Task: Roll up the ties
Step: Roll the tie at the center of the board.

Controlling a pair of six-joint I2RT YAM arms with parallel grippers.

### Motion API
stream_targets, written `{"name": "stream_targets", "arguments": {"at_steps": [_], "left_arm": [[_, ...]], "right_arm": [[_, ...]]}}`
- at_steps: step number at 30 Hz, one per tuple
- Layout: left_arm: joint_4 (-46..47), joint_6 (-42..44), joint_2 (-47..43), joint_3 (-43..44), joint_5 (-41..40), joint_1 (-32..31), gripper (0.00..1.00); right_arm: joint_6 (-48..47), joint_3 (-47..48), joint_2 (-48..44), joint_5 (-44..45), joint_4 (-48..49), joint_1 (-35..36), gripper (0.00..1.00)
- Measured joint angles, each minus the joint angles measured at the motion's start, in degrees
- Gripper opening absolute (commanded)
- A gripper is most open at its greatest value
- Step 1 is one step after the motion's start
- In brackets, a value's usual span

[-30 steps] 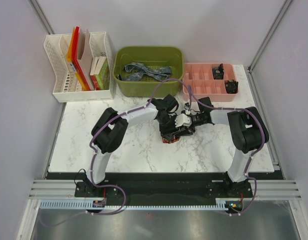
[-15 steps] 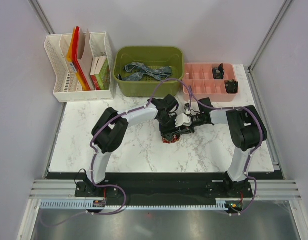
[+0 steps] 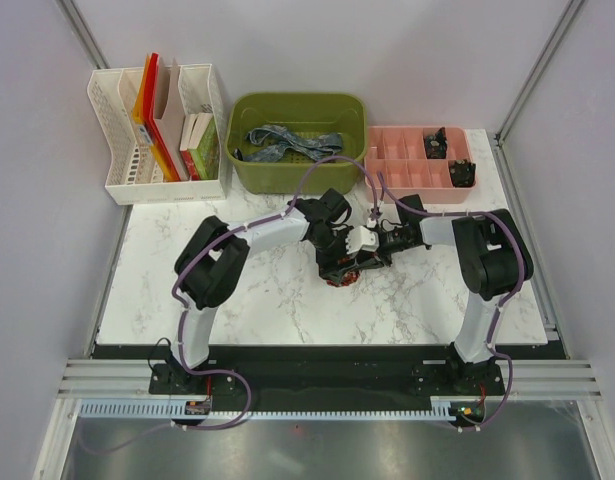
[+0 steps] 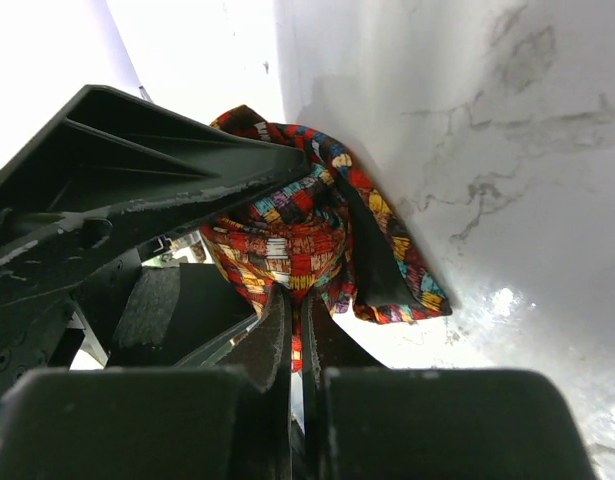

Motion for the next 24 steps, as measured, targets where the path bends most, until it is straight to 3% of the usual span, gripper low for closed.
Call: {"name": "stream_targets", "arguments": {"at_steps": [18, 22, 24], "left_arm": [[5.95, -0.42, -3.63, -2.45, 2.69, 0.22, 0.91], [8.68, -0.39, -5.27, -5.81, 3.02, 0.22, 0.9], [9.6, -0.35, -5.27, -6.14, 3.02, 0.22, 0.83]], "right_arm": [[-3.63, 1.86, 0.31, 3.93, -5.62, -1.11, 0.0], [-4.24, 1.88, 0.35, 4.87, -5.79, -1.33, 0.0], [-4.74, 1.97, 0.5, 5.86, -5.81, -1.46, 0.0]]}}
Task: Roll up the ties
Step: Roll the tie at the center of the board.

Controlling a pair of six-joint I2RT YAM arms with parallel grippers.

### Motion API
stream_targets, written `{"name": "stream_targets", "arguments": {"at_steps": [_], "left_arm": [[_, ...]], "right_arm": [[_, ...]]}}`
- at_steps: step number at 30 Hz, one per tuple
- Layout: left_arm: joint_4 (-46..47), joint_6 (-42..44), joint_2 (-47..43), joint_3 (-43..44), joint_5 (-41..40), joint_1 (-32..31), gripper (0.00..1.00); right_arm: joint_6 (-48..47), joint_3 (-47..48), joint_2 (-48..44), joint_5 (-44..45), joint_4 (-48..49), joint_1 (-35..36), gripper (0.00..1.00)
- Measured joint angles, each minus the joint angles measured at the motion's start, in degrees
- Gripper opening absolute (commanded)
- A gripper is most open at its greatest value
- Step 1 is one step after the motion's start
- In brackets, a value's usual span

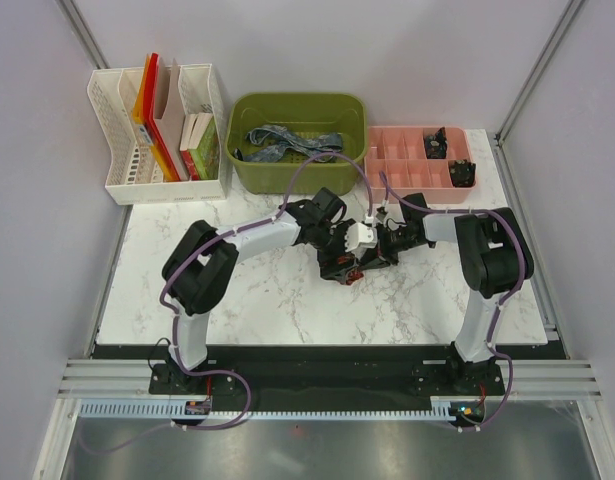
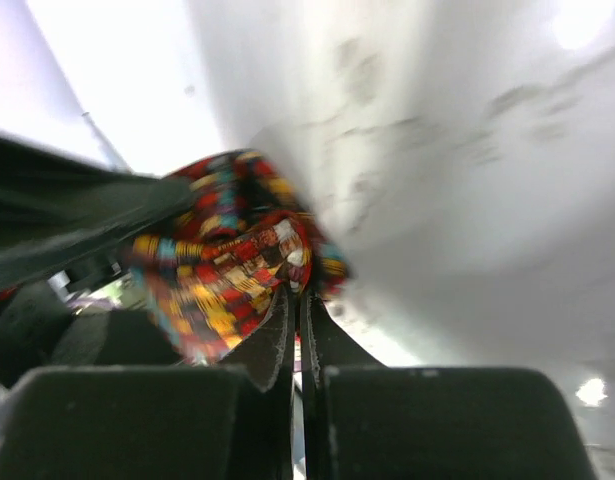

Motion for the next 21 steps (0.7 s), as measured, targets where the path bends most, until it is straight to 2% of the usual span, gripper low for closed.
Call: {"name": "stream_targets", "arguments": {"at_steps": [2, 3, 5, 6, 9, 12, 18, 21], "left_arm": [[0.52, 0.02, 0.04, -0.02, -0.07, -0.02, 0.75], [0.85, 0.07, 0.13, -0.02, -0.09, -0.02, 0.67], [1.31, 0.02, 0.52, -0.02, -0.24, -0.13, 0.59], [1.4, 0.11, 0.85, -0.02, -0.31, -0.15, 0.51], [1.38, 0.2, 1.64, -0.07, -0.48, -0.26, 0.37], [1.4, 0.24, 1.79, -0.37, -0.48, -0.26, 0.29], [1.9, 0.26, 1.66, -0.83, -0.39, -0.24, 0.21], [1.31, 0.26, 1.55, -0.83, -0.48, 0.0, 0.19]], "right_arm": [[-0.48, 0.31, 0.52, 1.68, 0.02, -0.07, 0.0], [-0.57, 0.48, 0.87, 1.92, 0.0, -0.09, 0.0], [-0.76, 0.96, 1.16, 2.08, -0.44, -0.07, 0.0], [-0.81, 1.16, 1.18, 2.21, -0.61, -0.07, 0.0], [-1.11, 1.42, 1.2, 2.4, -1.07, -0.07, 0.03], [-1.25, 1.53, 1.09, 2.49, -1.31, -0.07, 0.17], [-0.98, 1.55, 0.11, 3.26, -2.1, -0.39, 0.49], [-0.79, 1.6, -1.18, 3.91, -2.27, -0.55, 0.58]]}}
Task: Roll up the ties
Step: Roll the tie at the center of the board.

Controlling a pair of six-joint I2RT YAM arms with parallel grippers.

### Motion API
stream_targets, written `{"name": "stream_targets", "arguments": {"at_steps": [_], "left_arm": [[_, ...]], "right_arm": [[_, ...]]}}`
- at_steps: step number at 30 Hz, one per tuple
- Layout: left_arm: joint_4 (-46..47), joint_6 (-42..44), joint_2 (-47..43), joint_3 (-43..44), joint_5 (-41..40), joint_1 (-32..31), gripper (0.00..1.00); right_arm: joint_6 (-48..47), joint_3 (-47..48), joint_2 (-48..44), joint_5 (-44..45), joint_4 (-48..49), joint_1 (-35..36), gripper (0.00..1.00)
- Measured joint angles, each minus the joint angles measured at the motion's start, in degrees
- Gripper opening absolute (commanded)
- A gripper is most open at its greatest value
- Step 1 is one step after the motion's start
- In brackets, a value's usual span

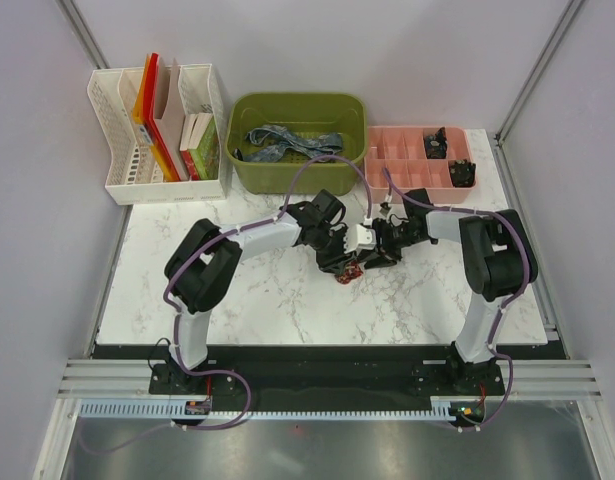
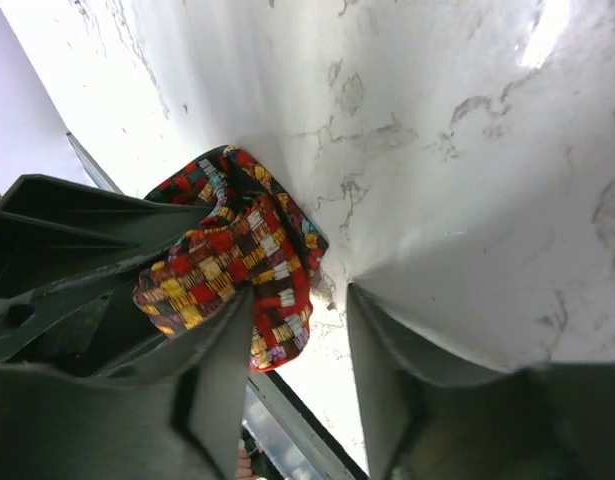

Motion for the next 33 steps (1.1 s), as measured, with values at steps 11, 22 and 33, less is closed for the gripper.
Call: {"name": "stream_targets", "arguments": {"at_steps": [11, 22, 33], "left_arm": [[-1.53, 0.0, 0.24, 0.83, -0.13, 0.22, 0.13], [-2.29, 0.04, 0.74, 1.64, -0.11, 0.17, 0.11], [-4.15, 0.04, 0.76, 1.66, -0.55, 0.7, 0.09]], "right_arm": [[3.43, -0.07, -1.27, -0.55, 0.44, -0.59, 0.77], [4.83, -1.36, -2.84, -2.71, 3.89, -0.57, 0.92], [3.67, 0.07, -2.82, 3.8, 5.03, 4.85, 0.74]]}}
